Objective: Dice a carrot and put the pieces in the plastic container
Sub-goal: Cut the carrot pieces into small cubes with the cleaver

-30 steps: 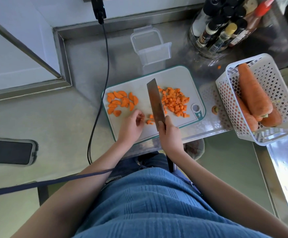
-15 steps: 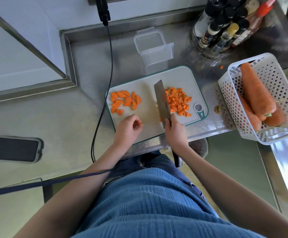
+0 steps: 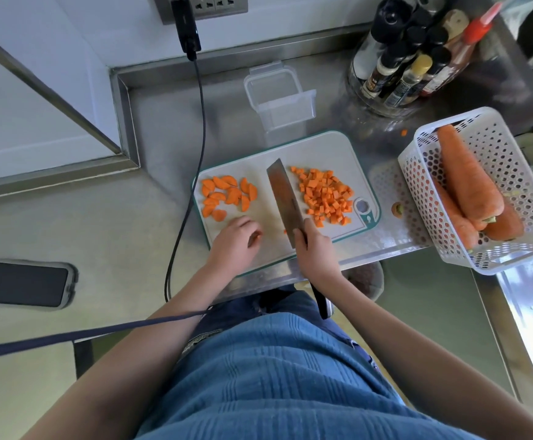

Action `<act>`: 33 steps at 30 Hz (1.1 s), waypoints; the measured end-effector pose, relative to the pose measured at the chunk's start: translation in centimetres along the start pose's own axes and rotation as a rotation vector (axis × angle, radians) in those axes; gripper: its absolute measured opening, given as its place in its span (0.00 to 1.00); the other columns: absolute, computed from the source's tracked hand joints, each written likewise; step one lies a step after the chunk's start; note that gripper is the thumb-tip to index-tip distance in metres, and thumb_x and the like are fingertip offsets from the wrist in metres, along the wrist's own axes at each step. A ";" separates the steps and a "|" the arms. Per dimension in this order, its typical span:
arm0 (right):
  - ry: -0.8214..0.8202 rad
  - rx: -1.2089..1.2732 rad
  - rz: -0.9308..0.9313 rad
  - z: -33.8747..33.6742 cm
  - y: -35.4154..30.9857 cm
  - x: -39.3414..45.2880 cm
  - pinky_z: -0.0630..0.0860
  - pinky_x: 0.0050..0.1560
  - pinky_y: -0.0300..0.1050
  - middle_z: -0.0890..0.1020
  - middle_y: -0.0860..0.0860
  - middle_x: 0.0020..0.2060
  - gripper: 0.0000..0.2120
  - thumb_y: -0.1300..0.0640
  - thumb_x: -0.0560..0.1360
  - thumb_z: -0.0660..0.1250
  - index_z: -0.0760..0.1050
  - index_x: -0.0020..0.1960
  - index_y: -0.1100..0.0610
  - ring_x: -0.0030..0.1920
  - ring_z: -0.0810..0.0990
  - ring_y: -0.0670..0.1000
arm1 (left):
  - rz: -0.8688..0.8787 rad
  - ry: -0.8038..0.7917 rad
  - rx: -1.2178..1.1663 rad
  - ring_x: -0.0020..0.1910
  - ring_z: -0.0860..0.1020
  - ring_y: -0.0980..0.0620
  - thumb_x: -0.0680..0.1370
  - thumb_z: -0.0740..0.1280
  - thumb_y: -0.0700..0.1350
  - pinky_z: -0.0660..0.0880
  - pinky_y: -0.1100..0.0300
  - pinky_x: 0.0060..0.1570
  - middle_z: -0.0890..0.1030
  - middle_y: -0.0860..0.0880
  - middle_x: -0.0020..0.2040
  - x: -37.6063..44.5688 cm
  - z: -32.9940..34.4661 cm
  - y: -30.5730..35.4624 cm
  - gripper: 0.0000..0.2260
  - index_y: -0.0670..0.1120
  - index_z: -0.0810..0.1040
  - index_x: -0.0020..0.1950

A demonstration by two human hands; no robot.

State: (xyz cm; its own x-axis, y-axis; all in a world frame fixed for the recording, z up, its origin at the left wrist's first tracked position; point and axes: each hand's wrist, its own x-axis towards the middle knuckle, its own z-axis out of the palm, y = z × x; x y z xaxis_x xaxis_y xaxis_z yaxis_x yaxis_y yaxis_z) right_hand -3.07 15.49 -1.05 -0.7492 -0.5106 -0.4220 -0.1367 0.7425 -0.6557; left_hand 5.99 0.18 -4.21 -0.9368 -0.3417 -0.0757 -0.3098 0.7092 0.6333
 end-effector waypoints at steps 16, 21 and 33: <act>0.143 0.244 0.096 -3.8 0.2 2.1 0.75 0.29 0.58 0.73 0.51 0.30 0.06 0.55 0.81 0.55 0.68 0.46 0.52 0.27 0.71 0.55 | 0.351 -0.208 0.227 0.74 0.58 0.47 0.73 0.64 0.35 0.59 0.49 0.71 0.61 0.43 0.75 2.9 2.6 3.0 0.31 0.39 0.58 0.75; 0.172 0.307 0.103 -5.9 0.0 2.1 0.73 0.20 0.45 0.73 0.56 0.33 0.07 0.56 0.82 0.54 0.67 0.54 0.59 0.24 0.70 0.54 | 0.290 -0.258 0.356 0.76 0.45 0.53 0.79 0.56 0.41 0.43 0.58 0.73 0.47 0.48 0.77 4.4 3.1 3.3 0.29 0.43 0.45 0.77; 0.129 0.118 0.034 -5.3 -0.2 2.4 0.75 0.29 0.54 0.71 0.52 0.29 0.12 0.55 0.81 0.56 0.65 0.40 0.56 0.26 0.69 0.52 | -0.072 0.106 0.256 0.65 0.70 0.38 0.72 0.71 0.38 0.65 0.47 0.65 0.74 0.37 0.64 5.8 -1.5 -1.6 0.20 0.36 0.74 0.63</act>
State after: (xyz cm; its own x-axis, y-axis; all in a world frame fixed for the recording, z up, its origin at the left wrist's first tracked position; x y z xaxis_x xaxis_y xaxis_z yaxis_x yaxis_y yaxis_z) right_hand -8.34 16.42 1.36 -0.8298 -0.4209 -0.3664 -0.0384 0.6981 -0.7149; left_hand 1.23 -3.84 -4.54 -0.8929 -0.4497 -0.0238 -0.4184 0.8089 0.4131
